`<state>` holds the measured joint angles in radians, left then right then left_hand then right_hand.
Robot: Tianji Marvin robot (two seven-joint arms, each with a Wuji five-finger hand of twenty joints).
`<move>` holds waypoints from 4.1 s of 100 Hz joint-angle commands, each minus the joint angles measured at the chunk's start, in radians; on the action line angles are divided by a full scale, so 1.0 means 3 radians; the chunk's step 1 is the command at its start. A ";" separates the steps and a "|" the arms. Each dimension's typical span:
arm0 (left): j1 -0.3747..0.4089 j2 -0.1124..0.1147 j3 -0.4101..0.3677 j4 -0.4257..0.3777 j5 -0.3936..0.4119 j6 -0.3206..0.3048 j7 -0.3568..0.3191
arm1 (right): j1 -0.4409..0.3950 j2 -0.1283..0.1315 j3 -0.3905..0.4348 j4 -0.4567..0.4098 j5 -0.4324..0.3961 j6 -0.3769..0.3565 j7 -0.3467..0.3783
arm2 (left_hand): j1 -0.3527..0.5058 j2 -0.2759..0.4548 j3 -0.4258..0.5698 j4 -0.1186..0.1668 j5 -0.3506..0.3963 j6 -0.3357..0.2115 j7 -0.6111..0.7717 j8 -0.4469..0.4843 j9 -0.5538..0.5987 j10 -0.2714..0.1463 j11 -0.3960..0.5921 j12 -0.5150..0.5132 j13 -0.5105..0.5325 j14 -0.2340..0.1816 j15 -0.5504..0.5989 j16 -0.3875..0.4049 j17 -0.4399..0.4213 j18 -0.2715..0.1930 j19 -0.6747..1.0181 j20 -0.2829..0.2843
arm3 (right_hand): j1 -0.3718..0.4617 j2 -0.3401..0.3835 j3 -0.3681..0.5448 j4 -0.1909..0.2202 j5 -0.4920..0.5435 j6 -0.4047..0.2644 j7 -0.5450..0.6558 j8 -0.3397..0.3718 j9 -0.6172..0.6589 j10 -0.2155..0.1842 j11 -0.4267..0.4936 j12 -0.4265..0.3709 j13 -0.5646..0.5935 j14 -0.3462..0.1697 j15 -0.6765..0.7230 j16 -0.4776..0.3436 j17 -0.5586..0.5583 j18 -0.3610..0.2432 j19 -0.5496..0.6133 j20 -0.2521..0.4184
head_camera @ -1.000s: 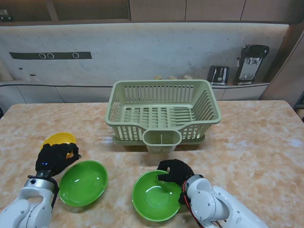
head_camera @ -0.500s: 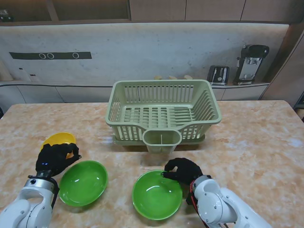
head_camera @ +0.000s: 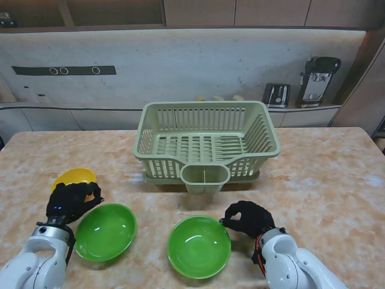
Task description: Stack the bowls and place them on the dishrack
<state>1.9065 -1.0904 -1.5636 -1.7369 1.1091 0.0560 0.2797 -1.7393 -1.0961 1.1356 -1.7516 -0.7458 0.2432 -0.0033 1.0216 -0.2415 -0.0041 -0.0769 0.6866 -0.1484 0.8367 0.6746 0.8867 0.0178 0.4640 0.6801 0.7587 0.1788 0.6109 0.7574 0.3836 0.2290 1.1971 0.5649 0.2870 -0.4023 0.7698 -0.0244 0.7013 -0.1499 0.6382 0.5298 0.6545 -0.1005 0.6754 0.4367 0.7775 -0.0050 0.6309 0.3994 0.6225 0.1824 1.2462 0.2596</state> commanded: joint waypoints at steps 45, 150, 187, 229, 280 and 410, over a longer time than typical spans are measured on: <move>0.0469 0.0020 -0.0321 -0.0275 0.0232 0.0012 -0.0327 | -0.0307 0.0006 0.0252 -0.0150 -0.0144 0.0163 -0.0030 | -0.0292 -0.0087 0.0169 0.0115 -0.0111 0.0378 -0.0800 -0.0326 -0.0240 0.0148 -0.0444 -0.0522 -0.0052 -0.0061 -0.0632 -0.0533 0.0020 -0.0124 -0.0457 -0.0255 | 0.0046 0.0054 -0.0043 0.0053 0.0063 -0.0098 0.0082 -0.0017 0.0106 -0.0058 -0.0067 -0.0049 0.0005 0.0009 -0.0042 -0.0060 -0.0084 0.0015 -0.0042 0.0119; 0.0719 0.0001 -0.0203 -0.0382 0.0113 0.0876 -0.0840 | -0.0407 0.0002 0.0340 -0.0174 -0.0220 0.0179 -0.0085 | -0.1275 0.0344 -0.0063 0.0130 0.0527 0.1049 -0.1138 -0.0522 0.0138 0.0809 -0.0284 -0.0683 0.0124 0.0645 -0.0009 -0.0477 0.0321 0.0402 0.0036 -0.0086 | 0.0052 0.0021 -0.0022 0.0037 0.0061 -0.0132 0.0138 -0.0088 0.0109 -0.0066 -0.0099 -0.0031 -0.0004 0.0001 -0.0062 -0.0052 -0.0107 0.0013 -0.0062 0.0174; 0.0430 0.0064 -0.0019 -0.0286 0.0148 0.0990 -0.1321 | -0.0410 0.0005 0.0343 -0.0179 -0.0224 0.0177 -0.0071 | -0.0719 0.0443 -0.0016 0.0141 0.0561 0.1035 -0.0813 -0.0410 0.0298 0.0830 0.0020 -0.0594 0.0314 0.0702 0.0454 -0.0351 0.0524 0.0392 0.0522 0.0126 | 0.0053 0.0013 -0.0019 0.0032 0.0067 -0.0146 0.0154 -0.0101 0.0116 -0.0062 -0.0101 -0.0030 -0.0007 0.0006 -0.0063 -0.0051 -0.0114 0.0011 -0.0065 0.0182; 0.0146 0.0113 0.0132 -0.0124 0.0303 0.0763 -0.1477 | -0.0383 0.0009 0.0327 -0.0149 -0.0237 0.0180 -0.0056 | -0.0487 -0.0607 0.2542 -0.0006 0.0025 0.0424 0.0166 -0.0089 0.0407 0.0396 0.0181 0.0062 0.0594 0.0291 0.0674 -0.0271 0.0983 -0.0041 0.0774 -0.0133 | 0.0058 0.0009 -0.0022 0.0027 0.0070 -0.0159 0.0170 -0.0114 0.0123 -0.0067 -0.0103 -0.0029 -0.0004 0.0007 -0.0062 -0.0049 -0.0124 0.0006 -0.0072 0.0186; 0.0075 0.0073 0.0187 -0.0078 0.0129 0.0770 -0.1066 | -0.0401 0.0008 0.0365 -0.0142 -0.0303 0.0175 -0.0091 | 0.0036 -0.0459 0.2249 0.0042 -0.0234 0.0258 0.0490 0.0822 0.0486 0.0300 0.0898 0.1194 0.1351 -0.0414 0.1496 0.0503 0.2036 -0.0788 0.1534 -0.0637 | 0.0061 0.0005 -0.0029 0.0017 0.0070 -0.0186 0.0196 -0.0131 0.0131 -0.0075 -0.0116 -0.0030 -0.0006 0.0009 -0.0069 -0.0049 -0.0149 0.0000 -0.0079 0.0193; 0.0298 -0.0138 0.0409 -0.0871 -0.1306 0.0779 -0.0528 | -0.0564 -0.0007 0.0564 -0.0225 -0.0568 0.0240 -0.0275 | 0.0013 -0.0495 0.2412 0.0198 -0.0154 0.0461 0.0448 0.0875 0.0560 0.0449 0.1144 0.1109 0.1651 -0.0534 0.1614 0.0665 0.2253 -0.0974 0.1922 -0.0780 | 0.0097 -0.0051 -0.0040 -0.0016 0.0052 -0.0333 0.0285 -0.0205 0.0180 -0.0107 -0.0189 -0.0031 -0.0038 0.0009 -0.0109 -0.0043 -0.0238 -0.0022 -0.0096 0.0219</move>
<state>2.0053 -1.1207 -1.4521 -1.9811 0.7257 0.2892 0.1364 -1.8968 -1.0922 1.3078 -1.8130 -0.9130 0.3133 -0.1003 0.9050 -0.4425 0.6436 -0.1005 0.6167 0.0308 0.9300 0.9150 1.0451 0.1479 0.7710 1.0202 1.2096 0.0052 1.0787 0.9556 1.0387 0.0190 1.6885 0.3398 0.3019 -0.4074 0.7671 -0.0241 0.7070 -0.2265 0.7079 0.4812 0.6895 -0.1050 0.6252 0.4362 0.7780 -0.0048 0.6069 0.3993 0.5622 0.1818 1.2245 0.3056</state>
